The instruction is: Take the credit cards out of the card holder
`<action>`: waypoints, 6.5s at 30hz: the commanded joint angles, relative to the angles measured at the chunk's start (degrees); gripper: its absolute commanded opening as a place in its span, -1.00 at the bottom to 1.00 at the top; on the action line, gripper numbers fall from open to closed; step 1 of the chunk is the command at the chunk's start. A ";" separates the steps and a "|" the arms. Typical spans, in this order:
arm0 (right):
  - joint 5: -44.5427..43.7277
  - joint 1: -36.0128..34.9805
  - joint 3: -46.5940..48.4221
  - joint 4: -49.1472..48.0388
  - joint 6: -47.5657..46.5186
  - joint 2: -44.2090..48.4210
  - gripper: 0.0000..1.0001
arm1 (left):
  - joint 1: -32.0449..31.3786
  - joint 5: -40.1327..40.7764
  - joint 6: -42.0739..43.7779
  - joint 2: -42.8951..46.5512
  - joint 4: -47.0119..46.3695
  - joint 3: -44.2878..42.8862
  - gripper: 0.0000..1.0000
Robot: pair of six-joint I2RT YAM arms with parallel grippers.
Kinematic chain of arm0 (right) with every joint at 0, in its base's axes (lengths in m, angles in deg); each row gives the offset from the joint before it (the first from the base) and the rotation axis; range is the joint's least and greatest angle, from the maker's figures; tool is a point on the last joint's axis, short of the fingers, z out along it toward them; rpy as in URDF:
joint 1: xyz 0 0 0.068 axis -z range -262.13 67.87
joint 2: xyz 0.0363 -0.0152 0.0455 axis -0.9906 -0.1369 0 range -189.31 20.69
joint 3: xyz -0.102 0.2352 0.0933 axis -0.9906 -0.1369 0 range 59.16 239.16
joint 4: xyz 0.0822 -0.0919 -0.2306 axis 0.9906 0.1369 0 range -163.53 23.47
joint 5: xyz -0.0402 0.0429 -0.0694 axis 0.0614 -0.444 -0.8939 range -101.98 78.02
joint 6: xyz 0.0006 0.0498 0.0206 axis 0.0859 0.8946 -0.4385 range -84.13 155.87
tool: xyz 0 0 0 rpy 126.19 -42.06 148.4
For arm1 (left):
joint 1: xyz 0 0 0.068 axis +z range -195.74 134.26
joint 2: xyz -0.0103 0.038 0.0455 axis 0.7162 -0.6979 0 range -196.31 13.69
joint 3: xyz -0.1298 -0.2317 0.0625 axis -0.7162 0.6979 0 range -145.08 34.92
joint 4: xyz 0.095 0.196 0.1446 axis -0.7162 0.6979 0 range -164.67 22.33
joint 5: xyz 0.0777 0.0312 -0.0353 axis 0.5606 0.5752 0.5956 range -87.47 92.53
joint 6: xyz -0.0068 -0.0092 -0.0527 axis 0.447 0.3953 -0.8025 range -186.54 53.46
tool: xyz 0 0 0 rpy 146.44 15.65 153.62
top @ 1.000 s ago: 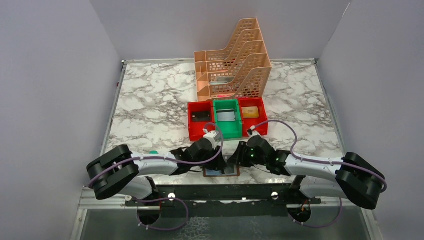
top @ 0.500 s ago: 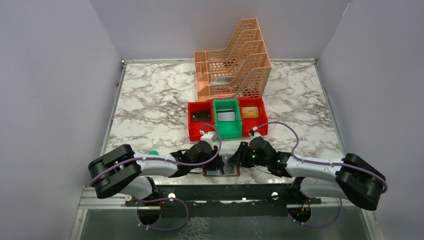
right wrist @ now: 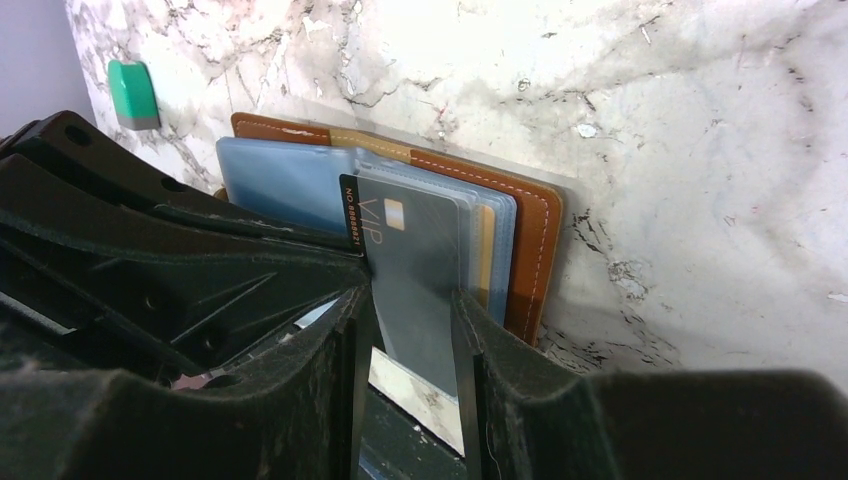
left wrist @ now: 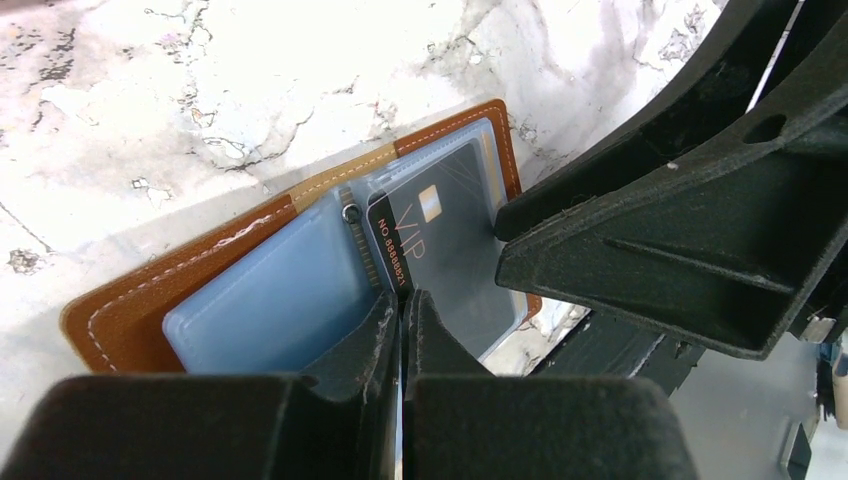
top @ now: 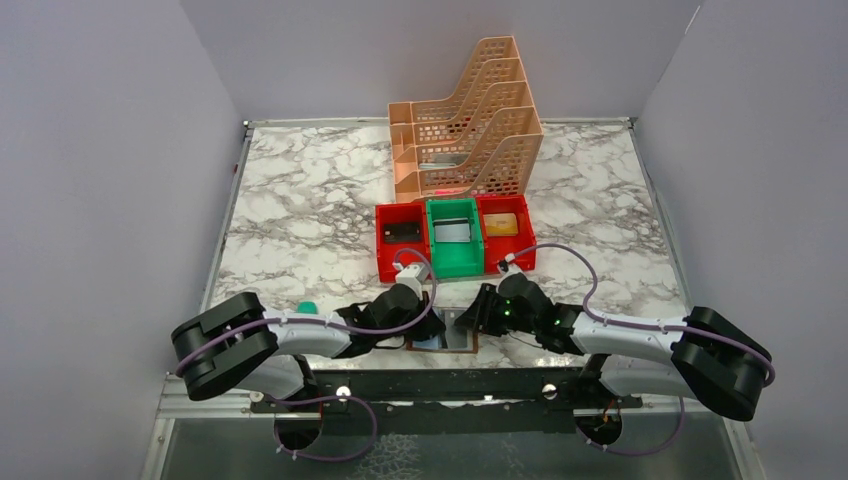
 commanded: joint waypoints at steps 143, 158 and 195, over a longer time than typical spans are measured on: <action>6.09 -0.12 -2.47 -3.74 1.62 -11.75 -0.16 | -0.52 -5.19 -17.83 -2.14 -35.17 13.08 -0.62; 2.23 -0.12 -2.02 0.06 1.47 -9.37 -0.14 | -0.48 -2.07 -16.42 -0.45 -36.03 16.09 -1.00; 2.01 -0.10 1.83 6.00 -2.98 -1.05 -0.07 | -0.24 6.40 10.25 22.44 23.08 -3.82 -1.00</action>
